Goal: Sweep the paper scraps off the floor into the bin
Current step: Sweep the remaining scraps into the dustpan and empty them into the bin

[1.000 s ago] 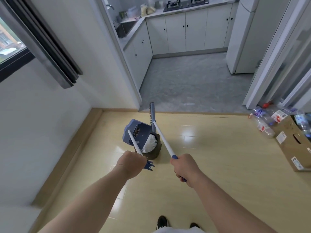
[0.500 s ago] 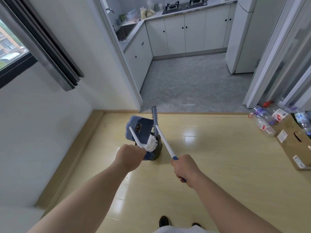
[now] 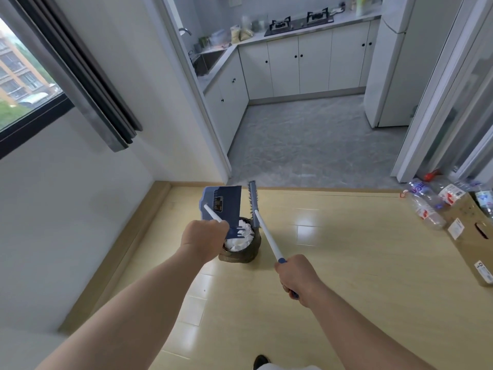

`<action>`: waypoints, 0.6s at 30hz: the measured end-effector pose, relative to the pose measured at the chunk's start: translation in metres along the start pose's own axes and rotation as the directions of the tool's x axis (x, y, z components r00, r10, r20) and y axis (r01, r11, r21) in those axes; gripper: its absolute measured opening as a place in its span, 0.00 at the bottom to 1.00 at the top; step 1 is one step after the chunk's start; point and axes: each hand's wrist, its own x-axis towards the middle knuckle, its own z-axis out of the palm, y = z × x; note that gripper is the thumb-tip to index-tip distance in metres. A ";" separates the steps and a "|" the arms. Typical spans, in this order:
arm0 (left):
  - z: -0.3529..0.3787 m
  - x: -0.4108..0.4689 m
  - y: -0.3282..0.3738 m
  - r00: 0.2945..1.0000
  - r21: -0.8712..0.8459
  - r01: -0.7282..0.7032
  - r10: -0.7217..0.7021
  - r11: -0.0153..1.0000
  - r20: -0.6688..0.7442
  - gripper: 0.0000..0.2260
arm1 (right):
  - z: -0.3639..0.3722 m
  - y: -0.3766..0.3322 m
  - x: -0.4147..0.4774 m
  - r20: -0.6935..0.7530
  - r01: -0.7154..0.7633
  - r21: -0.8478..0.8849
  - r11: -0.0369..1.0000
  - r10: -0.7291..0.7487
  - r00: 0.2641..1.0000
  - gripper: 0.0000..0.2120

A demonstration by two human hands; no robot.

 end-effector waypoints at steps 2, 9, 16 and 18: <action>0.002 -0.002 -0.002 0.998 0.037 -0.061 0.061 0.997 0.001 0.08 | 0.000 0.000 0.000 -0.002 -0.002 -0.008 1.000 0.002 1.000 0.09; 0.001 -0.001 0.001 0.991 0.068 -0.131 0.131 0.989 0.012 0.07 | 0.007 -0.003 0.002 0.030 -0.006 0.002 1.000 0.005 1.000 0.12; 0.009 -0.009 -0.008 1.000 0.046 -0.031 0.031 0.998 0.006 0.08 | 0.000 0.000 0.007 0.002 -0.003 0.009 1.000 0.003 1.000 0.10; 0.010 -0.011 -0.005 1.000 0.049 -0.029 0.028 0.998 0.012 0.08 | 0.001 -0.002 0.008 0.011 -0.014 0.021 1.000 0.014 1.000 0.10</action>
